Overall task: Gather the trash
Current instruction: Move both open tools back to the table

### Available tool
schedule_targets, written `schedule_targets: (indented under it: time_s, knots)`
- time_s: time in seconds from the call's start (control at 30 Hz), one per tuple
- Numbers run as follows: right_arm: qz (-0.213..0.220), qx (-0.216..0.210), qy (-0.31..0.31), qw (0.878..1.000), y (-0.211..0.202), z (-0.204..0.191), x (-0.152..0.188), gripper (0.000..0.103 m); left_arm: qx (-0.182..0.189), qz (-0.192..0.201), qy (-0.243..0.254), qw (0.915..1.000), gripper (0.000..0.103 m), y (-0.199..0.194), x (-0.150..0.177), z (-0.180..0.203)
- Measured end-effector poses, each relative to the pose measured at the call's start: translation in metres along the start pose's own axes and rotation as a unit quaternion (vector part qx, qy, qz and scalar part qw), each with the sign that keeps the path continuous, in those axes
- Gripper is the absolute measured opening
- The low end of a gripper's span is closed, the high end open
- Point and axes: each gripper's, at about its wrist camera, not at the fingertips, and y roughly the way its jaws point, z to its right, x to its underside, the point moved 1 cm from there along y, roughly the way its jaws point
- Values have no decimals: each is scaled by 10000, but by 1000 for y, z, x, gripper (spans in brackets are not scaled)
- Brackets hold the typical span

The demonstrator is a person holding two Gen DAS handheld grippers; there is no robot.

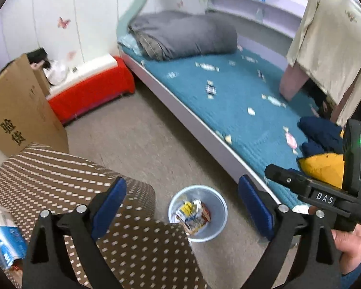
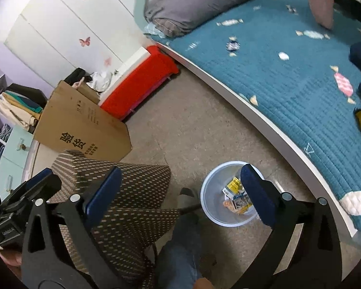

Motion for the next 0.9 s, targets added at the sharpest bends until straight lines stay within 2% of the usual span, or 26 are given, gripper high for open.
schedule_targets:
  time_s: [0.2,0.37,0.5,0.73,0.9]
  knots:
    - [405,-23,-266,9988,-37,-55,2,97,-153,620,-43,9979,93,-61,6,-15]
    - [640,-73,-659,9957,-63,-108,6,97,-165,1247,-263,9917,95,-117,18,-42]
    - [720,-101,-1095,9913,-76,-158,16,97,-145,1593,-507,9858,95,-151,31,-70]
    - [614,-334,-1819,9808,-78,-236,41,97,-526,2040,-790,9744,95,-206,65,-125]
    - [341,-505,-2374,9695,-56,-289,66,97,-834,2123,-1110,9673,95,-224,89,-170]
